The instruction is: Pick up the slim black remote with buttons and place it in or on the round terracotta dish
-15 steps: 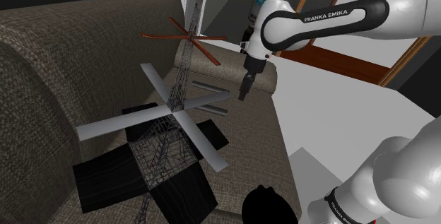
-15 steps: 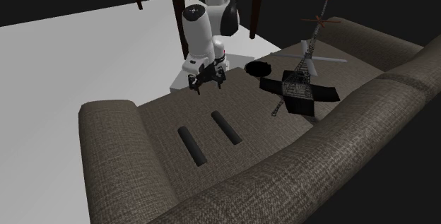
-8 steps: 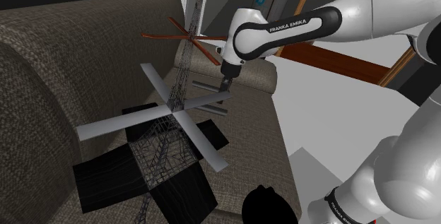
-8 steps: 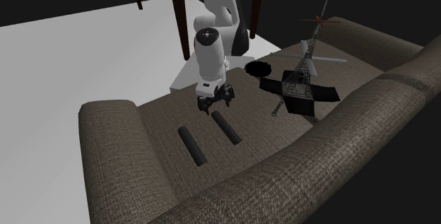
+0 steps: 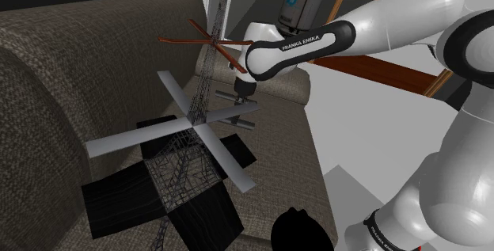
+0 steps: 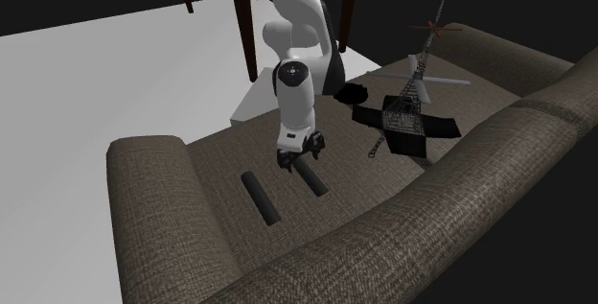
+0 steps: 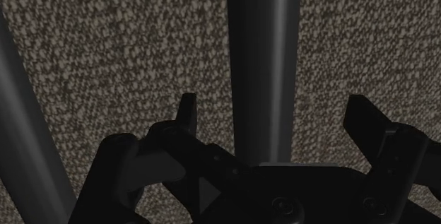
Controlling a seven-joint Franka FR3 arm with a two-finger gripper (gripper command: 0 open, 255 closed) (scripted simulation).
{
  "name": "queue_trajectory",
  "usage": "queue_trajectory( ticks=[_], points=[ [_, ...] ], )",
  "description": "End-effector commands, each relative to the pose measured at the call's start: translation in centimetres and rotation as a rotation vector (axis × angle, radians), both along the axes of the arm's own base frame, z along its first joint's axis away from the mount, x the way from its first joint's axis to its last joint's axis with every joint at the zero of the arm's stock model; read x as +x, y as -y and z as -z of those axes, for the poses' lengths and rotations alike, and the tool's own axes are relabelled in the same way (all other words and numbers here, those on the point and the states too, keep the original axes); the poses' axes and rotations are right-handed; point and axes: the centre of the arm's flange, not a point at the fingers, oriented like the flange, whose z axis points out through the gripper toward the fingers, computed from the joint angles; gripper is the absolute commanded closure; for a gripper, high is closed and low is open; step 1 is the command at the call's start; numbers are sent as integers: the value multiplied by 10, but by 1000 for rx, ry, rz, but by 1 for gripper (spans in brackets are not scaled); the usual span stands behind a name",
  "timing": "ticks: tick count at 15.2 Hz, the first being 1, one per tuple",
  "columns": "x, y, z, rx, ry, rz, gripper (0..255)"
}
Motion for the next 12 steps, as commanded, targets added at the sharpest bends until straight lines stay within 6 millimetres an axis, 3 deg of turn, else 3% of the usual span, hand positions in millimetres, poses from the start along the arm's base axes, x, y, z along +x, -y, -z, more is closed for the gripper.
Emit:
queue_trajectory(
  ticks=[1, 10, 11, 12],
  points=[
    [0, 0, 12, 0, 1, 0, 0],
    [0, -1, 15, 0, 1, 0, 0],
    [0, -1, 15, 0, 1, 0, 255],
    [0, -1, 15, 0, 1, 0, 255]
  ],
)
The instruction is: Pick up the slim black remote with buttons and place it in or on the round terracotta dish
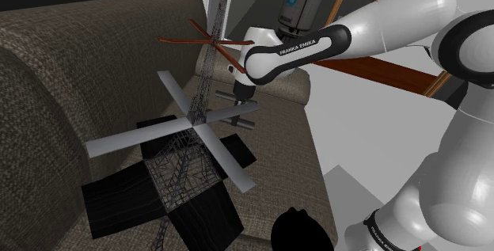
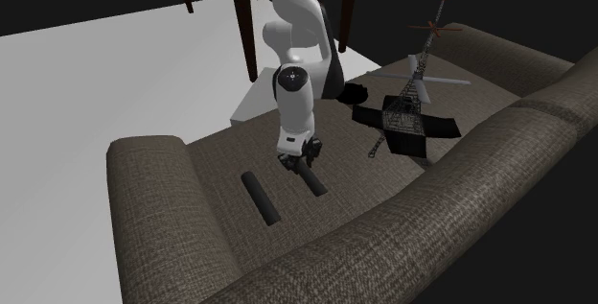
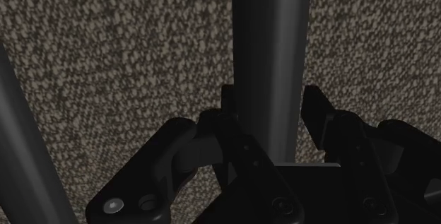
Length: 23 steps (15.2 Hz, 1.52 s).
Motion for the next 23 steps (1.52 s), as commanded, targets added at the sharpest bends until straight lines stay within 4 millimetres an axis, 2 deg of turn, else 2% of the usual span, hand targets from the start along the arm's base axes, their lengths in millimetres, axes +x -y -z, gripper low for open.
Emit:
queue_trajectory(
  ticks=[1, 8, 23],
  points=[
    [-1, -1, 2, 0, -4, -2, 255],
    [-1, -1, 2, 0, -4, -2, 255],
    [-1, -1, -77, 0, -4, -2, 255]
  ],
)
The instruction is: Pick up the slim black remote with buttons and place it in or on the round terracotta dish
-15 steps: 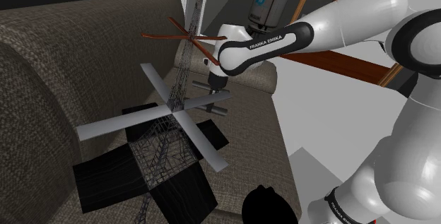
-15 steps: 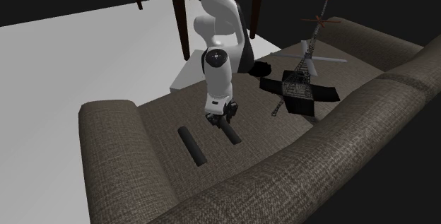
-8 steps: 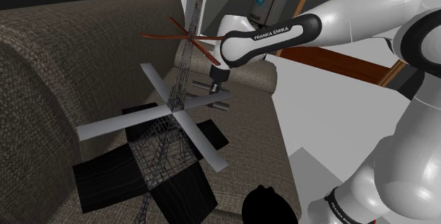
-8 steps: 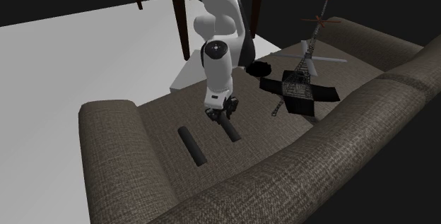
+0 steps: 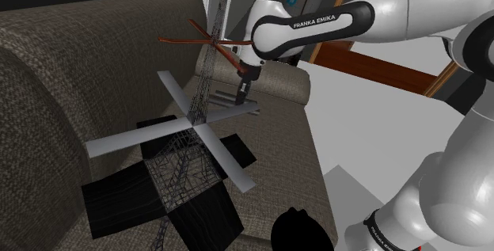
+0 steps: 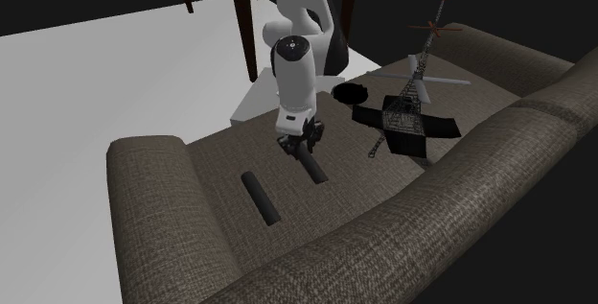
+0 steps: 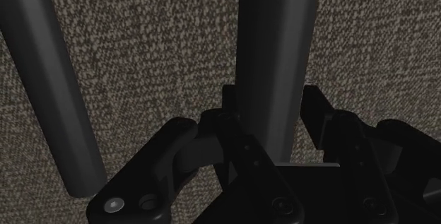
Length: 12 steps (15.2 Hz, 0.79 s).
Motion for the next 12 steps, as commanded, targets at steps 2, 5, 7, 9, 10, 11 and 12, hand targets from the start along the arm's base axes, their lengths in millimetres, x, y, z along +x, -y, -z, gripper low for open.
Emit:
queue_trajectory(
  ticks=[2, 5, 7, 9, 10, 11, 12],
  points=[
    [0, 0, -16, 0, 0, 0, 255],
    [0, 0, -31, 0, 0, 0, 255],
    [-26, -5, -31, 0, 0, 0, 255],
    [-52, -10, -30, 0, 0, 0, 255],
    [-65, -13, -30, 0, 0, 0, 255],
    [-78, -16, -29, 0, 0, 0, 255],
    [-91, -19, -29, 0, 0, 0, 255]
  ],
)
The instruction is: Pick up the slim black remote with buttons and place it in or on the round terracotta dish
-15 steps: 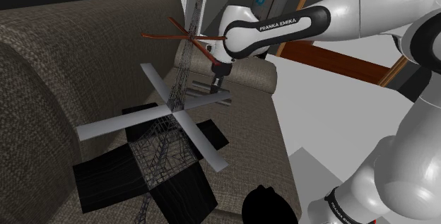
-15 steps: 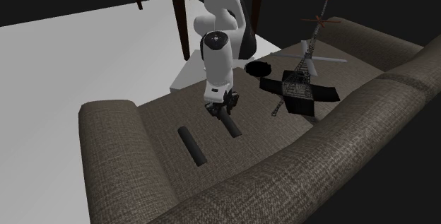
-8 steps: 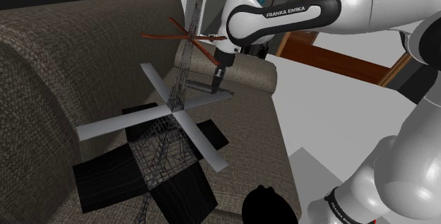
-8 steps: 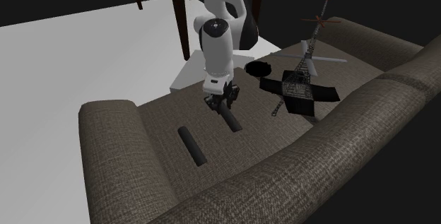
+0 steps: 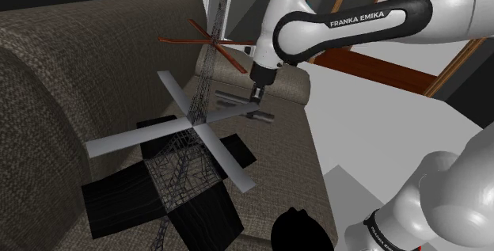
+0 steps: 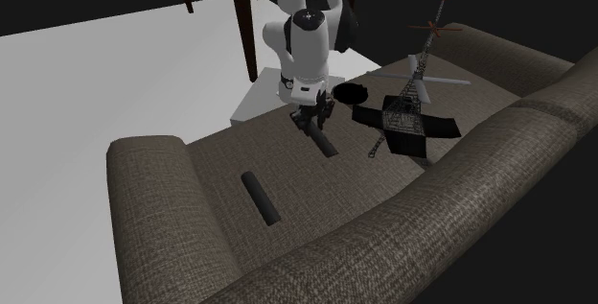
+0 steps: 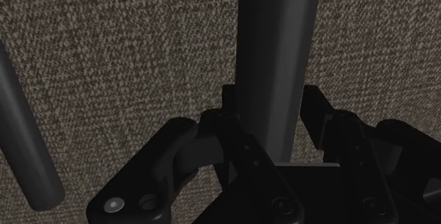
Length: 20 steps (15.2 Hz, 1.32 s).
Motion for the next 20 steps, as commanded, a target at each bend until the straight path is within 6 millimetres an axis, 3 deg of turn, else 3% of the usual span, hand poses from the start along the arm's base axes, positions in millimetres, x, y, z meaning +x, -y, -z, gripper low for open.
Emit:
queue_trajectory(
  ticks=[1, 20],
  points=[
    [-27, -6, 1, -1, 0, 1, 255],
    [-272, -57, 6, -1, 0, 1, 255]
  ],
)
